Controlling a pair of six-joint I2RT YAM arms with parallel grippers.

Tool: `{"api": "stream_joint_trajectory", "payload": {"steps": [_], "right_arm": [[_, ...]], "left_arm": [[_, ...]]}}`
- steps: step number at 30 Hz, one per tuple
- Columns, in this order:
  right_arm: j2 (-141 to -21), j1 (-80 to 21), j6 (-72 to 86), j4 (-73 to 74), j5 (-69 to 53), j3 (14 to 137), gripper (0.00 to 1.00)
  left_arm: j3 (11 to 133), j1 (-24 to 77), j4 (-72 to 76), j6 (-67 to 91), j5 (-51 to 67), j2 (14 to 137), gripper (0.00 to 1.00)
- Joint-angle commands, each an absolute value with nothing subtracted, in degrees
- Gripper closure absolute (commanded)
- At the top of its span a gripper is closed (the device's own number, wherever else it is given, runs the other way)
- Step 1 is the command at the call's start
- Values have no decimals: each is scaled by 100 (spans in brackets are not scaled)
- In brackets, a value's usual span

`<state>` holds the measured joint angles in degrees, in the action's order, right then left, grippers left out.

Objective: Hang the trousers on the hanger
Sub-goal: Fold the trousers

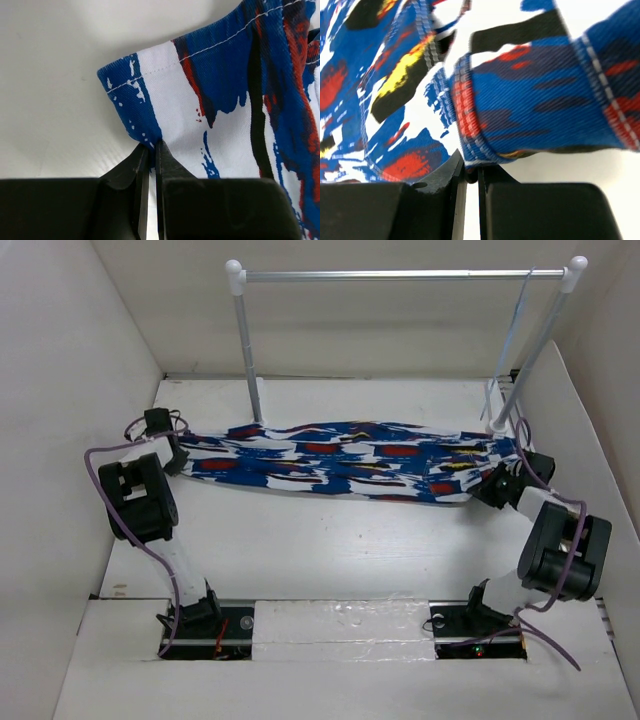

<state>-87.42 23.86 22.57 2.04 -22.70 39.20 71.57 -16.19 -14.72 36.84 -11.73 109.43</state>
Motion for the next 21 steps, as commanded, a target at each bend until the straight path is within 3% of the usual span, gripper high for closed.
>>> {"api": "stream_joint_trajectory", "payload": {"steps": [1, 8, 10, 15, 16, 17, 18, 19, 21], "right_arm": [[-8045, 2408, 1407, 1123, -1679, 3955, 100], [-6306, 2680, 844, 2389, -1916, 3244, 100], [-5752, 3047, 547, 2922, -2055, 3146, 100], [-5537, 2988, 176, 3577, -1890, 3358, 100], [-5502, 2936, 184, 3490, -1924, 3297, 96], [-5493, 2936, 193, 3359, -2029, 3235, 84], [-5589, 2866, 211, 3227, -2048, 3182, 62], [-5694, 2865, 185, 3191, -2057, 3216, 52], [-5983, 2865, 70, 3234, -2258, 3383, 34]], "left_arm": [[6629, -1775, -2109, 3235, -2381, 10829, 100], [5556, -1775, -2601, 3278, -3417, 9564, 100], [5563, -2011, -2995, 3410, -3192, 8925, 100], [5695, -2197, -3330, 3305, -3112, 8570, 100], [5739, -2310, -3470, 3374, -3103, 8543, 83], [5713, -2312, -3506, 3358, -3050, 8508, 68], [5713, -2312, -3542, 3331, -3032, 8464, 50], [5765, -2312, -3612, 3453, -3006, 8394, 27], [5871, -2312, -3516, 3419, -2683, 8061, 15]]}}
